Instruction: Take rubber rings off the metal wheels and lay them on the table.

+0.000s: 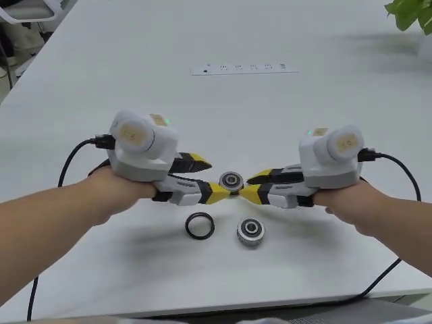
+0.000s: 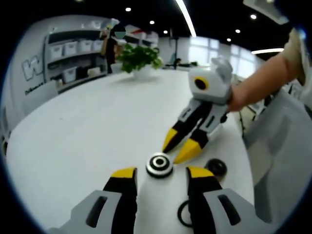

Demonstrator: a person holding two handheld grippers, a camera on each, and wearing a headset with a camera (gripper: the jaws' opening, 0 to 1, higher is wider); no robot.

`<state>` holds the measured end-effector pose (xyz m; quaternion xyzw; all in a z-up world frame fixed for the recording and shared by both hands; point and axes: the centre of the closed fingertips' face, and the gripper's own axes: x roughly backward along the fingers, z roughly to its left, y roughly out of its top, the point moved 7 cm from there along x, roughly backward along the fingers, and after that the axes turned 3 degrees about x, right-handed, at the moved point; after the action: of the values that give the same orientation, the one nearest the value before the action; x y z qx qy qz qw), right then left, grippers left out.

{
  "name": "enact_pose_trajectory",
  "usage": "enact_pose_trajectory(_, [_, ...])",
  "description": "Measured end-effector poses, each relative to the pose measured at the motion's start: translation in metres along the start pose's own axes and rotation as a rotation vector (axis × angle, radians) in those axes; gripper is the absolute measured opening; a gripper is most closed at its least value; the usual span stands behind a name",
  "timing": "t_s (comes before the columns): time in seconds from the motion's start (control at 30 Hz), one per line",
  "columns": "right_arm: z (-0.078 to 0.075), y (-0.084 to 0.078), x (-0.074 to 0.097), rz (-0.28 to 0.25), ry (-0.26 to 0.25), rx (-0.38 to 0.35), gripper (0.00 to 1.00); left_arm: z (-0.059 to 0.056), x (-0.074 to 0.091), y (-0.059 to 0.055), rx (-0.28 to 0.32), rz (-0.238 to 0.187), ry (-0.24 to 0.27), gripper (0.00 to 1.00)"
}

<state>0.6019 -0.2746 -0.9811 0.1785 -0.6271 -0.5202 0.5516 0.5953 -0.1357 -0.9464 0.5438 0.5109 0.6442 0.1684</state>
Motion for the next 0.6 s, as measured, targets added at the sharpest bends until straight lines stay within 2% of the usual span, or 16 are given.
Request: enact_pose_trajectory(0.6, [0.001, -0.002, -0.003, 0.004, 0.01, -0.002, 0.09, -0.003, -0.018, 0.0, -0.009, 0.028, -0.014, 0.28])
